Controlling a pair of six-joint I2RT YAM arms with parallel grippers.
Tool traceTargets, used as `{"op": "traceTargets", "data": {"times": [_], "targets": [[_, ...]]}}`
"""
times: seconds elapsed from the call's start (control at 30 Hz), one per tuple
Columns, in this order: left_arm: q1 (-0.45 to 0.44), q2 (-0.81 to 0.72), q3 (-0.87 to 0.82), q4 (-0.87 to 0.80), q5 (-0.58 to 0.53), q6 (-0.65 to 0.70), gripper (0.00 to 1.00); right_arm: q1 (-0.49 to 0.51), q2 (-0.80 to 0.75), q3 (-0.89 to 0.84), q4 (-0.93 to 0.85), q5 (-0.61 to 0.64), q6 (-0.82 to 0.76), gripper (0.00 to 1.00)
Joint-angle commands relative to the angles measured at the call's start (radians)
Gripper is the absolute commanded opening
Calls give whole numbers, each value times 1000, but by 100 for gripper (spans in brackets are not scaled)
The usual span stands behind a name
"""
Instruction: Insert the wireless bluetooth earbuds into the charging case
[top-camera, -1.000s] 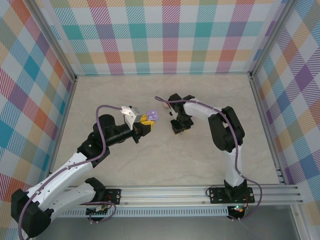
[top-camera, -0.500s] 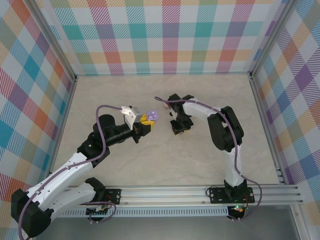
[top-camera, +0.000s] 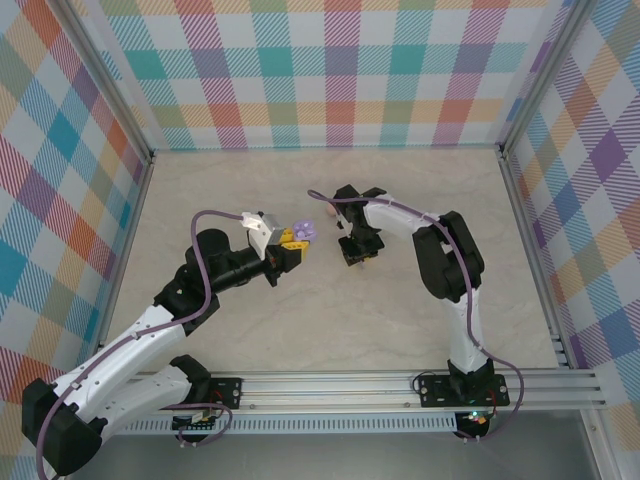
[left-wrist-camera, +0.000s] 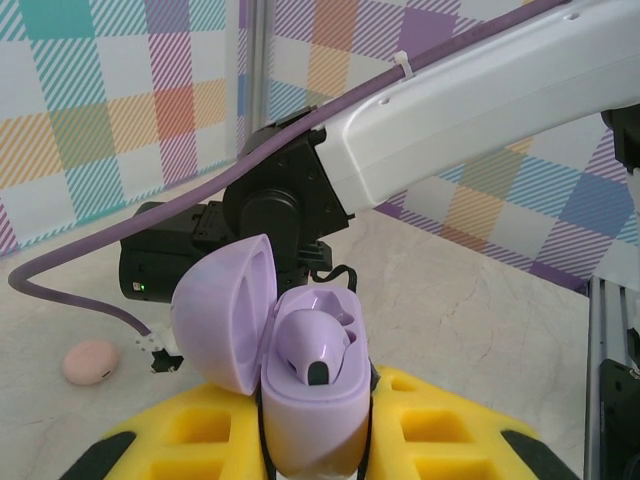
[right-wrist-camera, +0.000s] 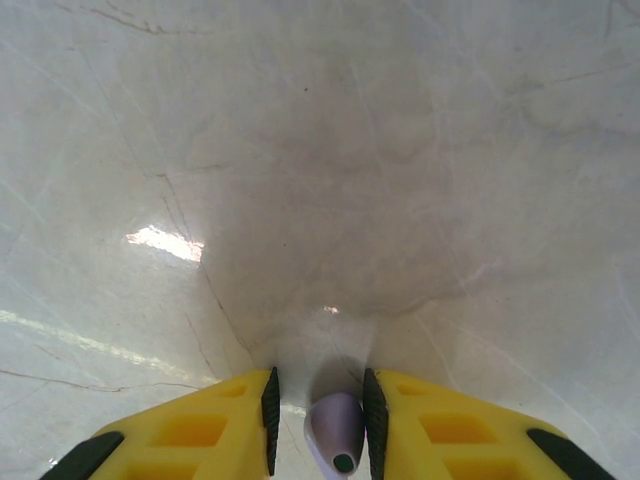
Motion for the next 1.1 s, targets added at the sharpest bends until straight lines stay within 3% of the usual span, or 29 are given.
{"op": "traceTargets", "data": {"times": [0.0, 0.7, 1.07], "targets": [[9, -21, -5, 27, -1, -7, 22, 4, 28, 11, -22, 5, -2, 33], [7, -18, 3, 26, -1, -7, 22, 6, 13, 20, -90, -8, -85, 36], [7, -16, 6, 24, 1, -6, 22, 5, 46, 25, -41, -24, -46, 31]]}}
